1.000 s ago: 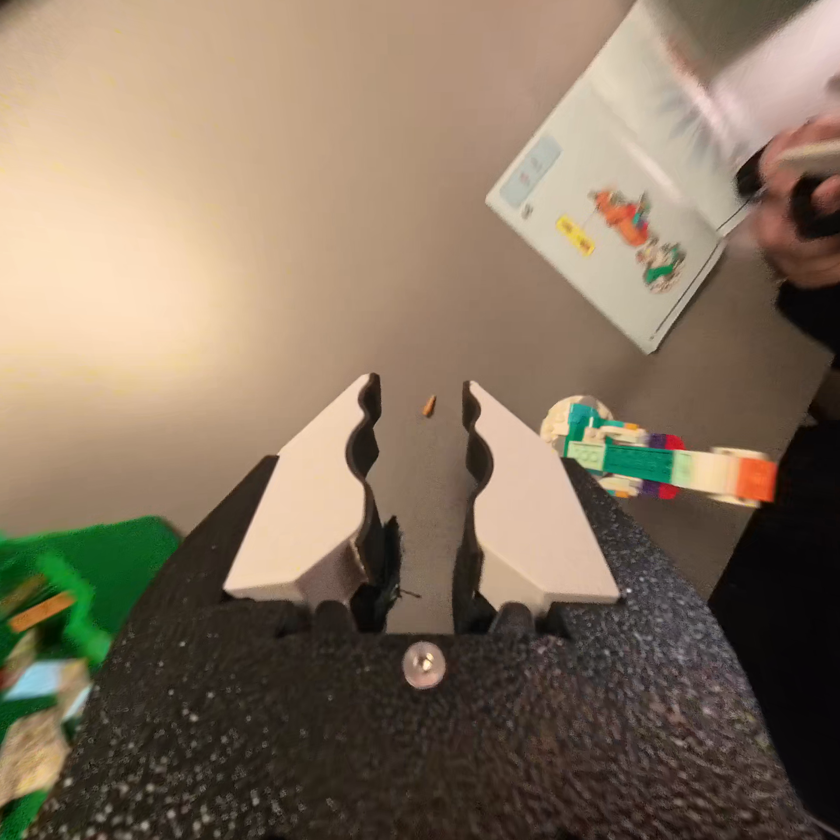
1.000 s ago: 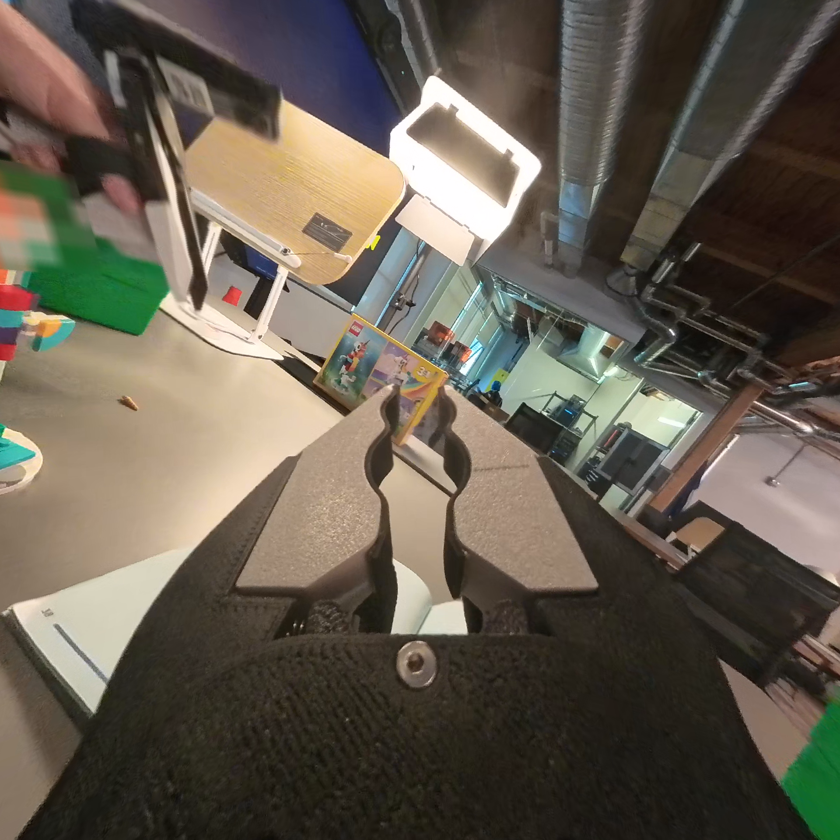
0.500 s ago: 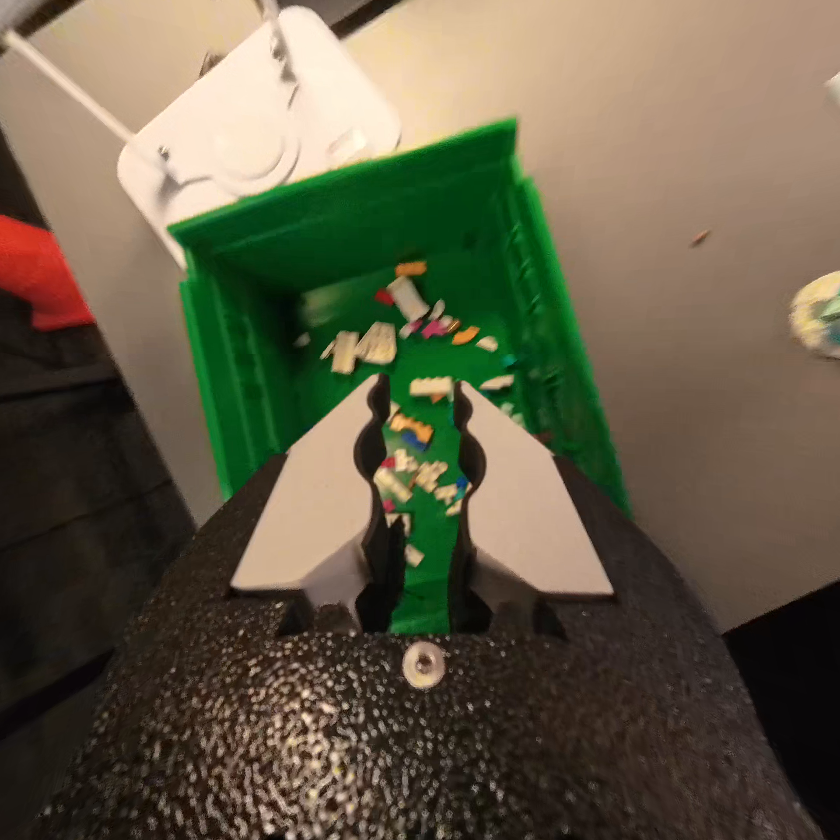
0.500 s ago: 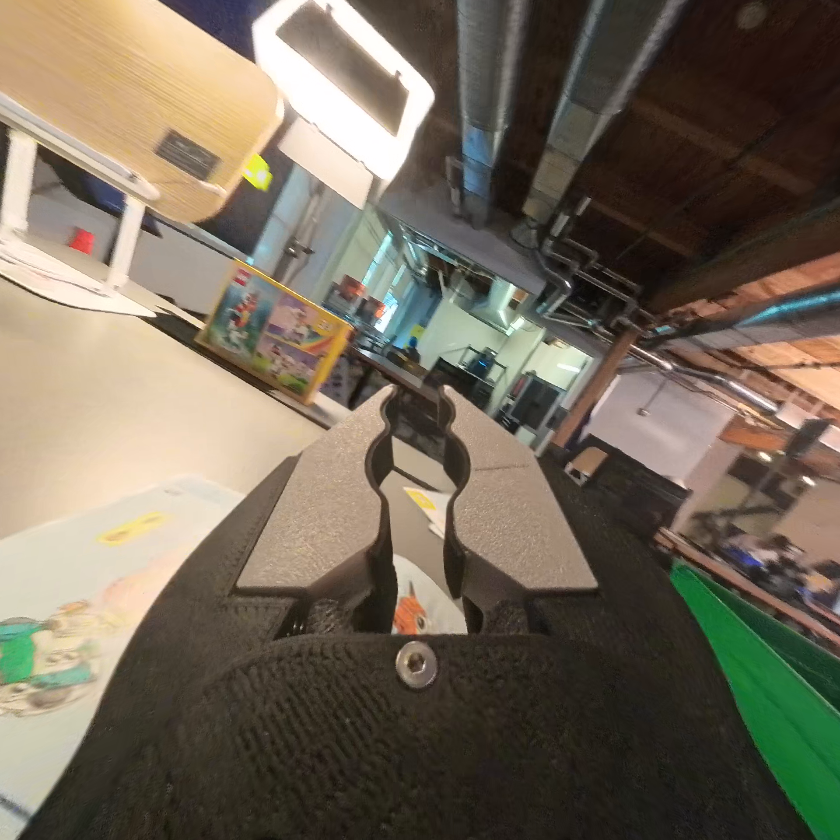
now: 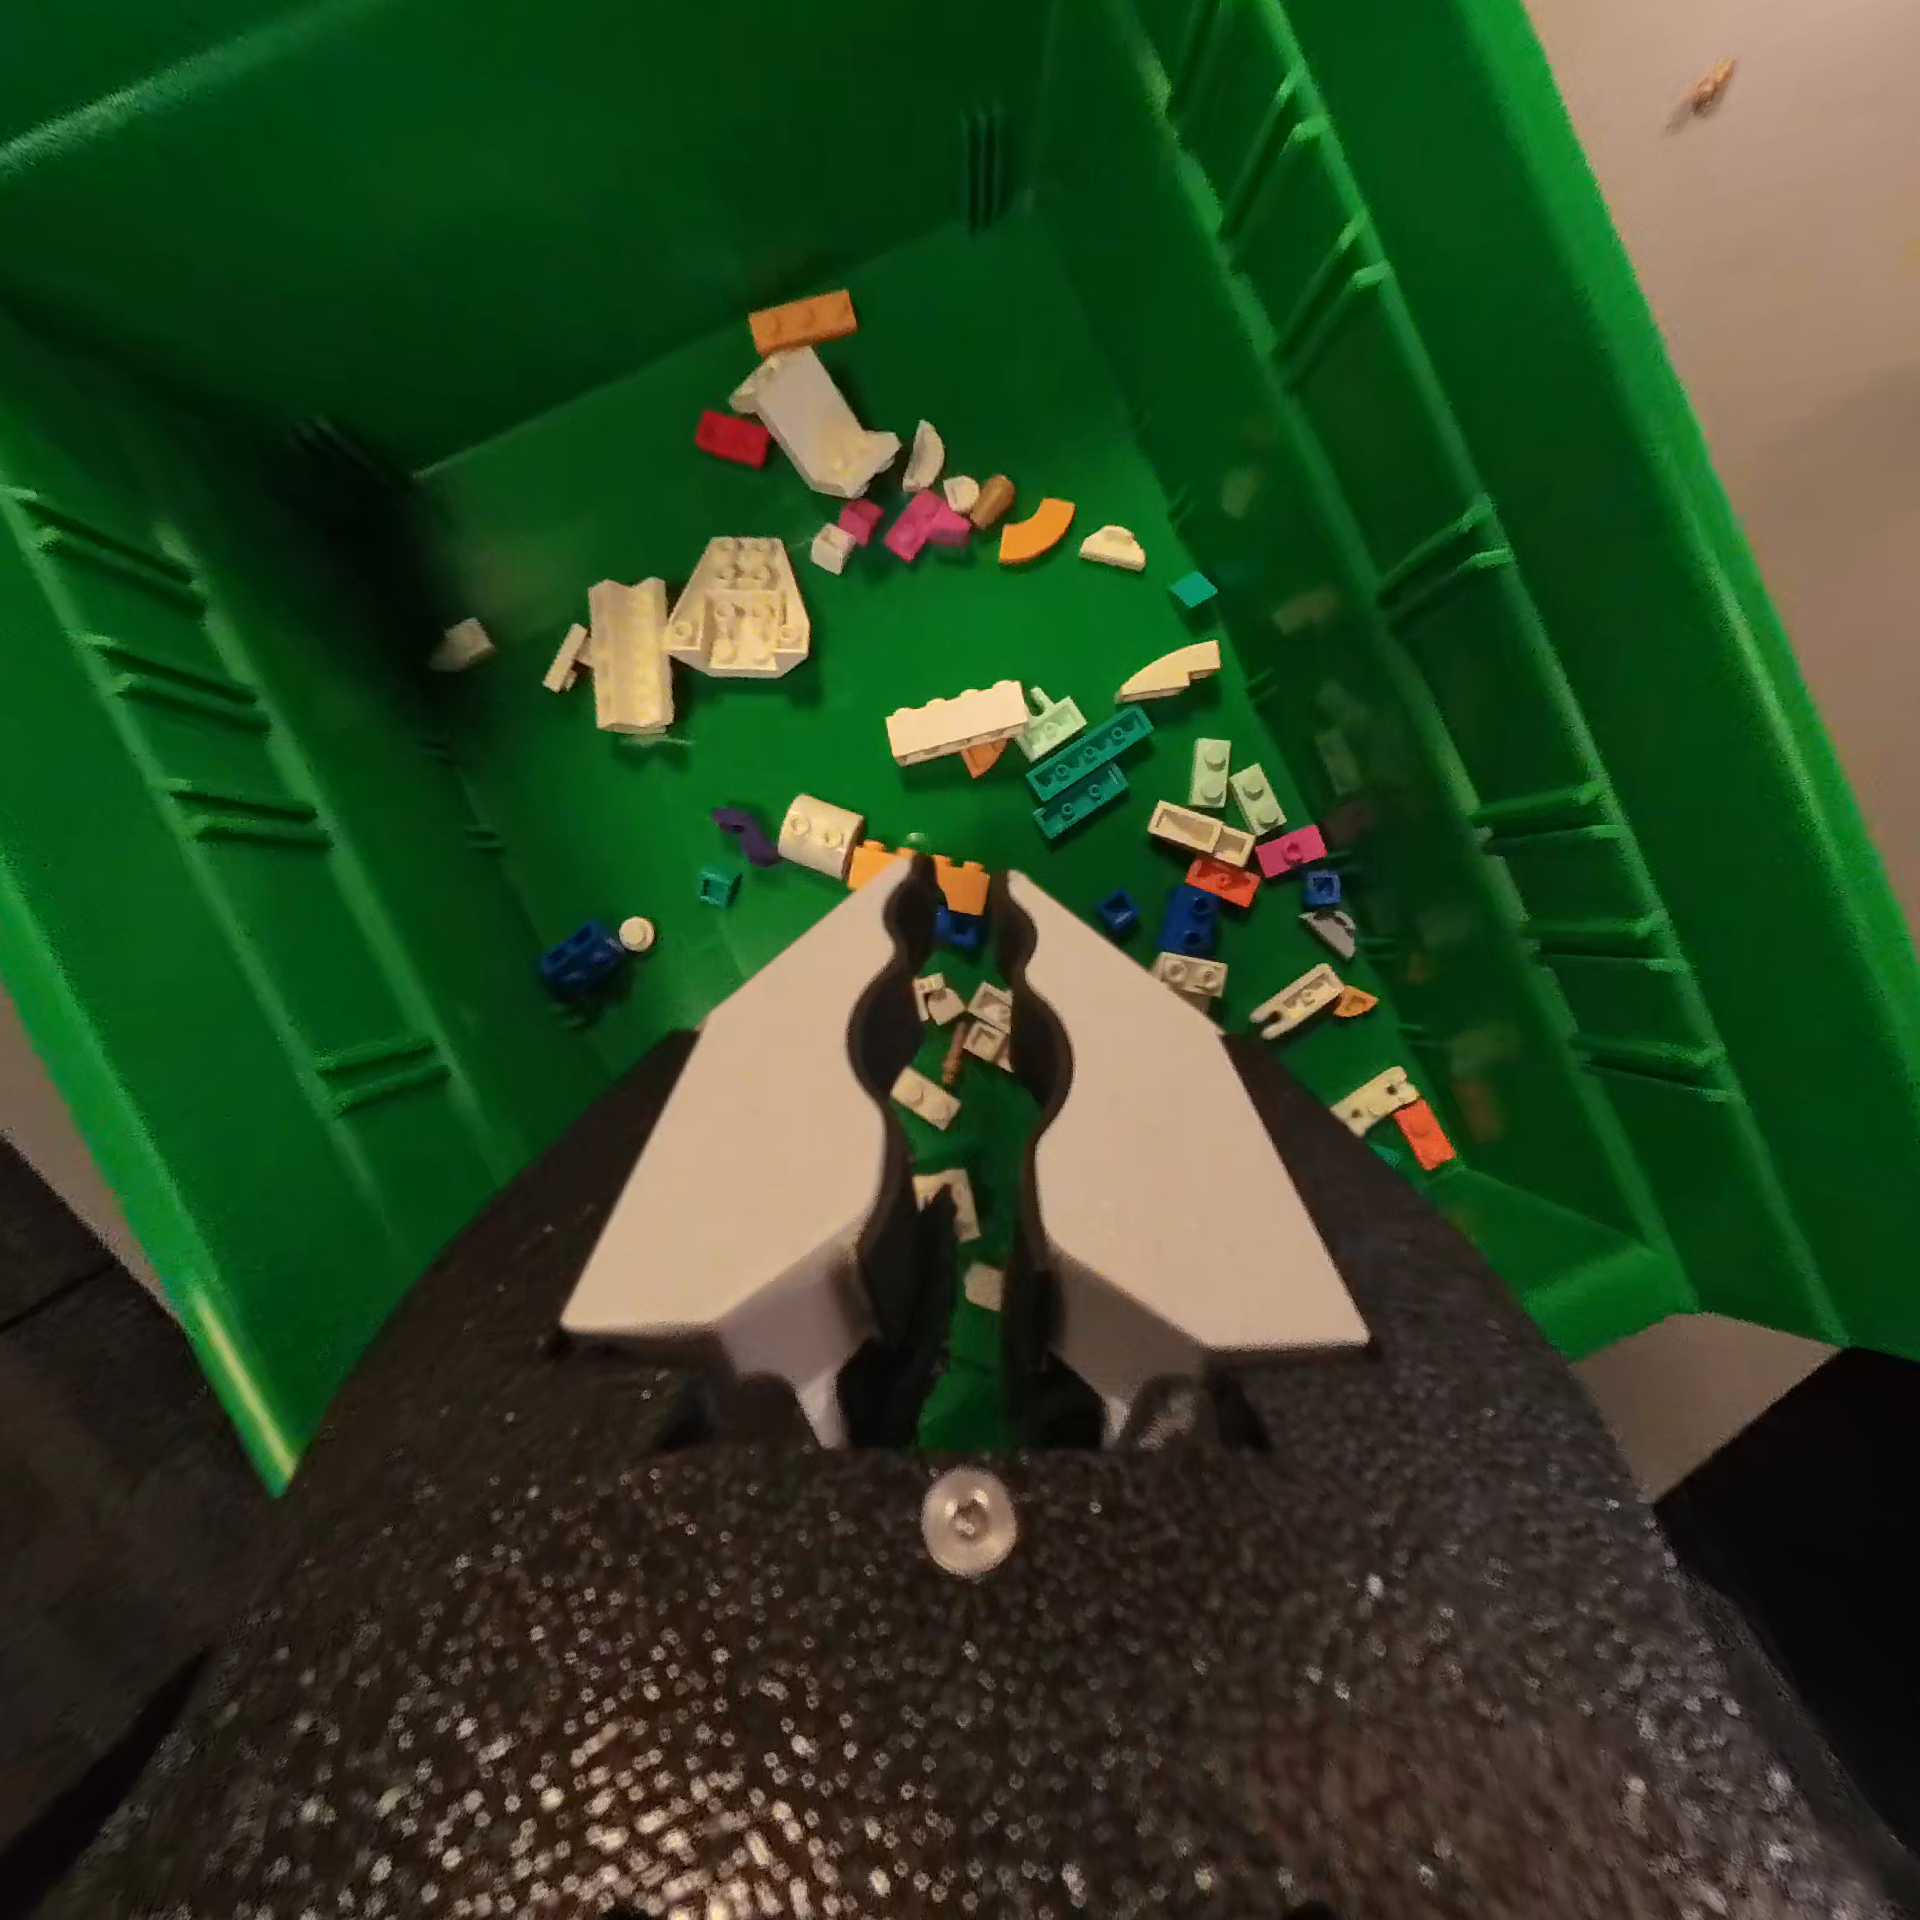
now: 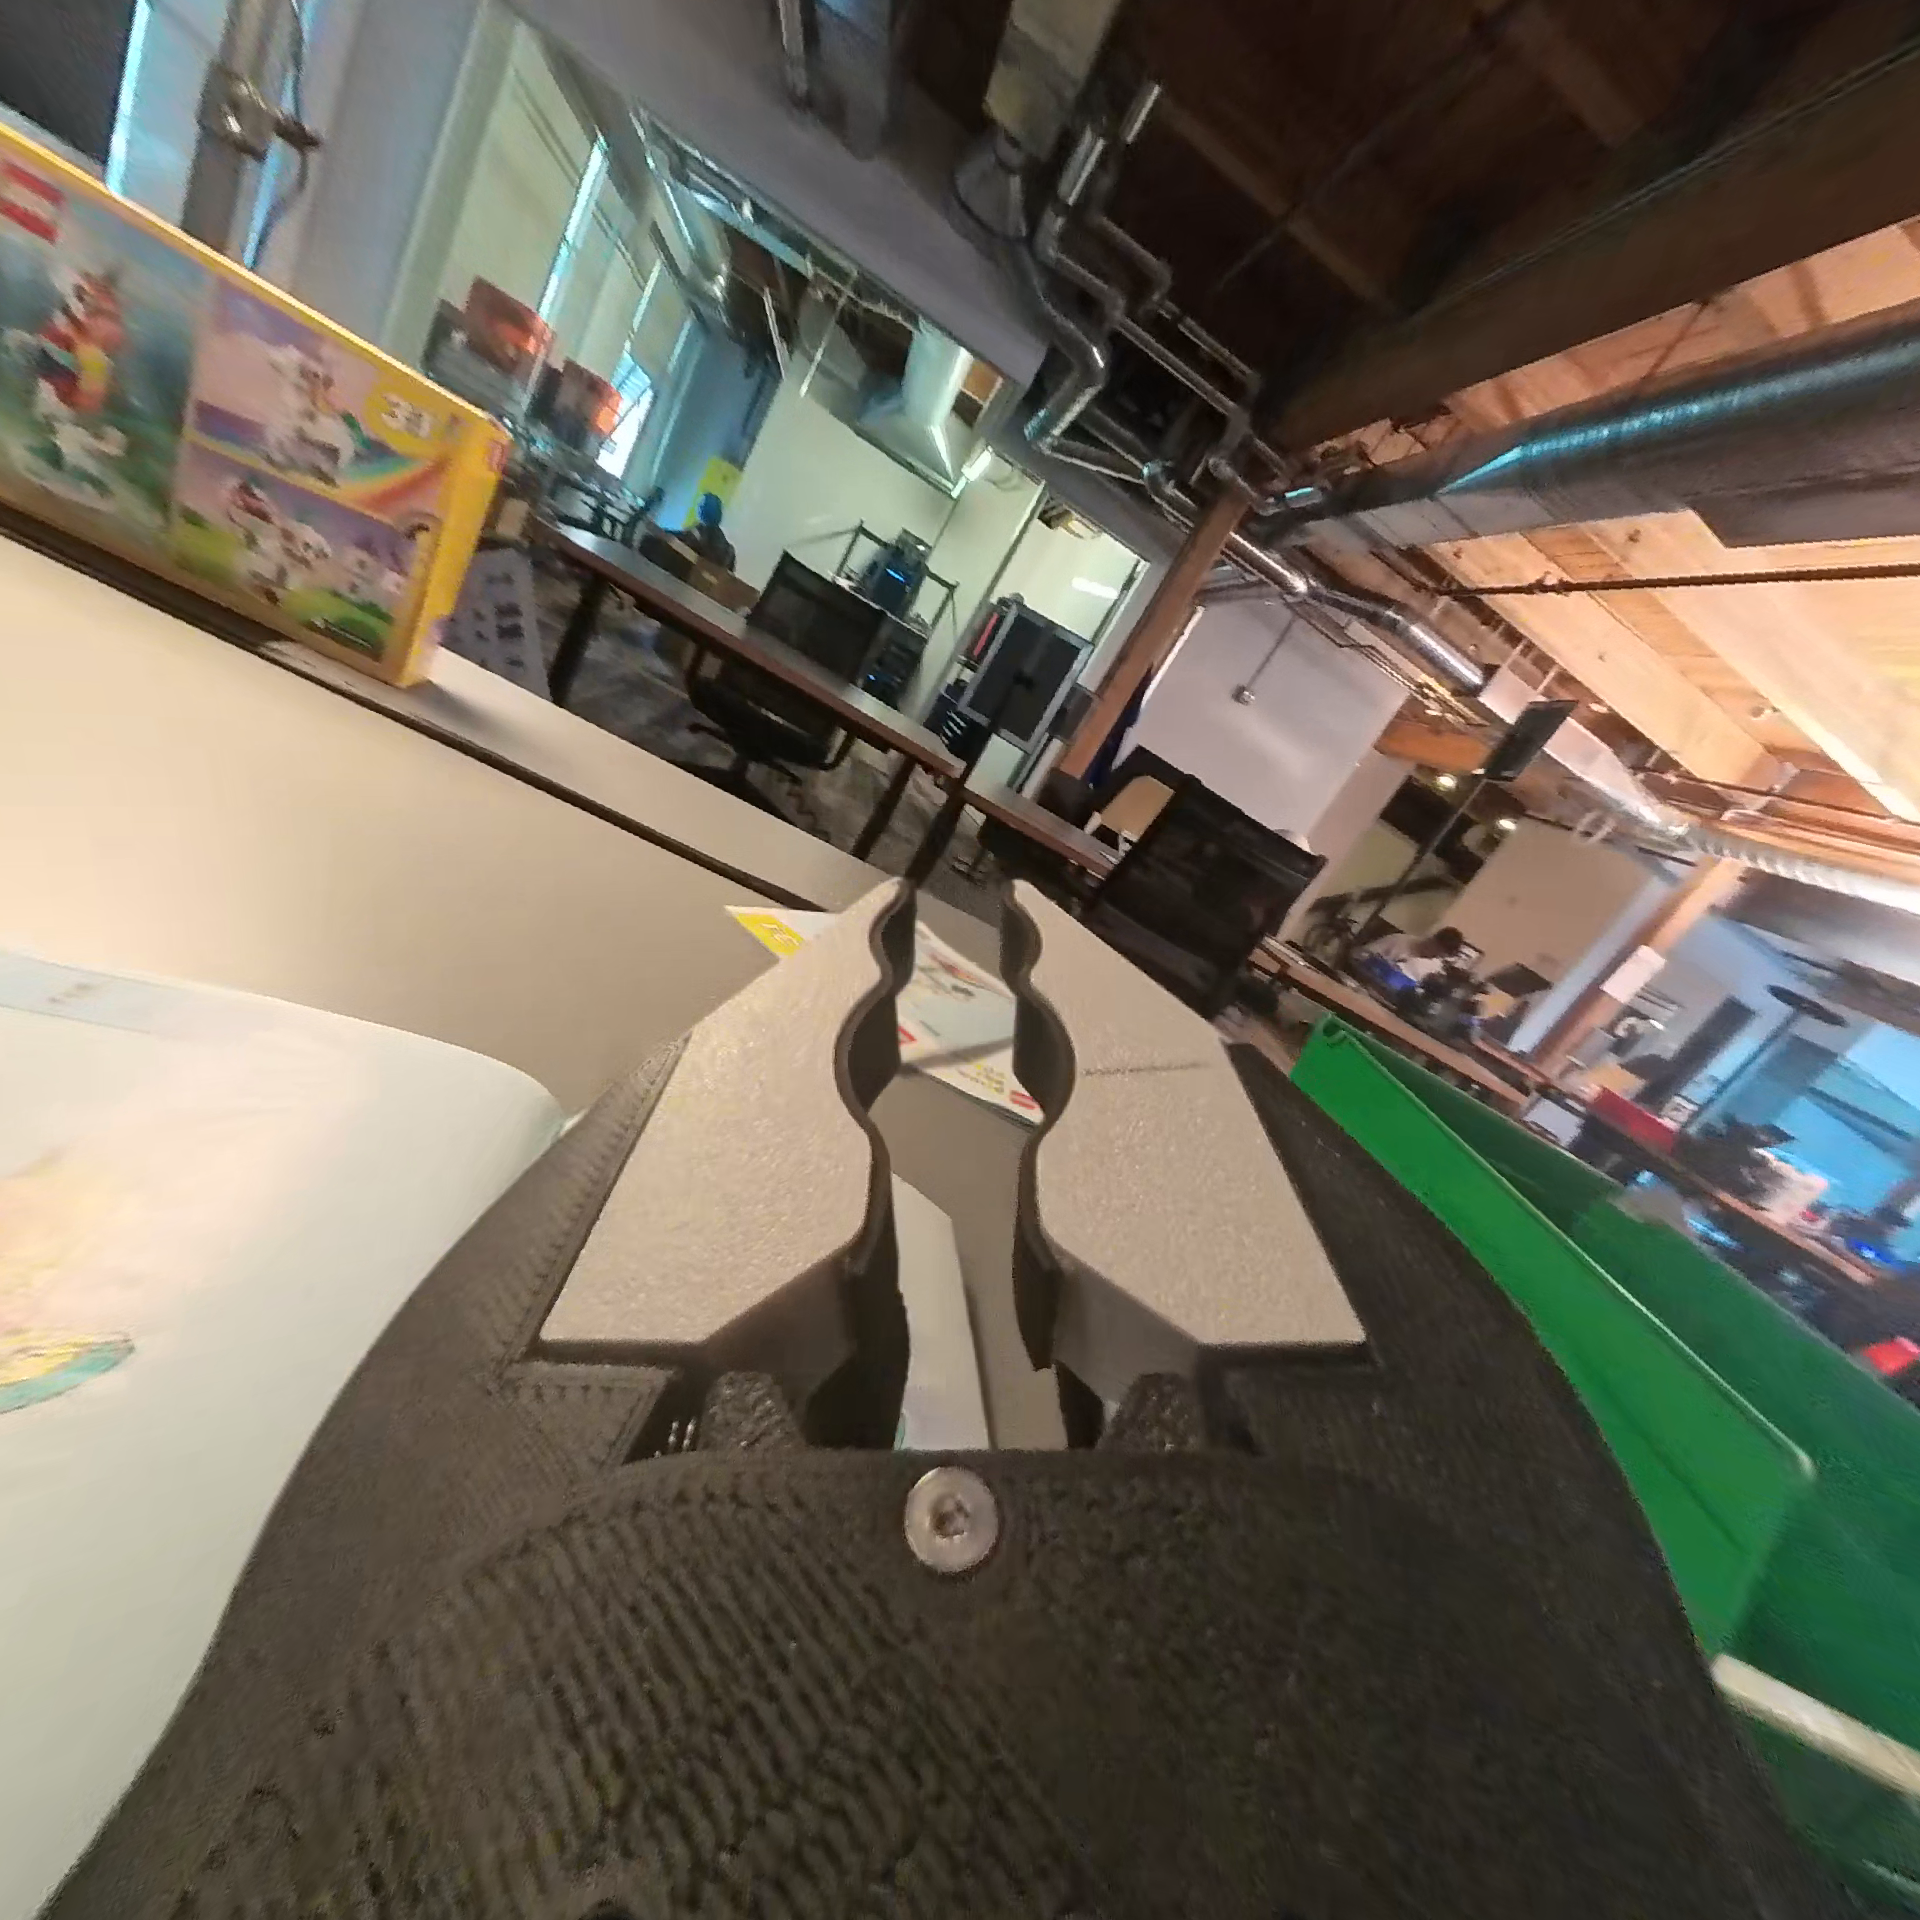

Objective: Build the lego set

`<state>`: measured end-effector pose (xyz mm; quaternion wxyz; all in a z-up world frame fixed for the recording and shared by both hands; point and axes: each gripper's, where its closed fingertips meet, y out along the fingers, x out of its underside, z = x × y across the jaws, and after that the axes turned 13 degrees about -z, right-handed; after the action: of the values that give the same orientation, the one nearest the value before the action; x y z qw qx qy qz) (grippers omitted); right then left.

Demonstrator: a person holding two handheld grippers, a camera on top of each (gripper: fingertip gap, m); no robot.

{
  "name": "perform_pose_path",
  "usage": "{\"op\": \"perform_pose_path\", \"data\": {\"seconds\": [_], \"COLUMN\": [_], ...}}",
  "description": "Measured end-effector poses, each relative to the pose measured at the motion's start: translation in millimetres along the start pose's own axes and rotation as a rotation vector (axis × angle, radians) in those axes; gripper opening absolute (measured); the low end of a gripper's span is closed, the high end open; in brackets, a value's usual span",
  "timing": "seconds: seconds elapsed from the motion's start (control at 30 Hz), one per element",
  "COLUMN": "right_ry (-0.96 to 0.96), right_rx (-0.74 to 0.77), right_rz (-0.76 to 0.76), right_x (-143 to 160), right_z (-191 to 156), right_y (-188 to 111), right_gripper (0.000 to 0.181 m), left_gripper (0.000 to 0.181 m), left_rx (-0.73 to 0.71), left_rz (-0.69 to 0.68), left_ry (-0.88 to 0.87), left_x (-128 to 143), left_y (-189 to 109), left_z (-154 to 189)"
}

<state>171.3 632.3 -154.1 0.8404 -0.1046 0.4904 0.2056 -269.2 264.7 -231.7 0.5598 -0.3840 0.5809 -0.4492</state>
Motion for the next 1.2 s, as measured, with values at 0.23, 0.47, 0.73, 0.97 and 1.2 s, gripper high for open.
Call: {"op": "perform_pose_path", "data": {"seconds": [0.23, 0.47, 0.73, 0.97, 1.2], "right_ry": [-0.091, -0.042, -0.030, -0.026, -0.015], "right_rx": [0.040, 0.070, 0.078, 0.068, 0.068], "right_rz": [-0.072, -0.130, -0.148, -0.143, -0.136], "right_x": [8, 19, 22, 21, 21], "right_z": [-5, 5, 7, 7, 8], "right_y": [7, 10, 11, 12, 11], "right_gripper": [0.014, 0.014, 0.014, 0.014, 0.013], "left_gripper": [0.006, 0.004, 0.003, 0.002, 0.001], "left_rx": [0.024, 0.103, 0.122, 0.115, 0.041], "left_rz": [0.093, 0.181, 0.092, 0.083, 0.210], "left_ry": [0.020, 0.036, 0.153, 0.163, 0.080], "left_x": [-4, -3, 6, 8, -1], "left_y": [-4, -3, 10, 13, -18], "left_z": [-3, 9, 26, 29, 15]}}
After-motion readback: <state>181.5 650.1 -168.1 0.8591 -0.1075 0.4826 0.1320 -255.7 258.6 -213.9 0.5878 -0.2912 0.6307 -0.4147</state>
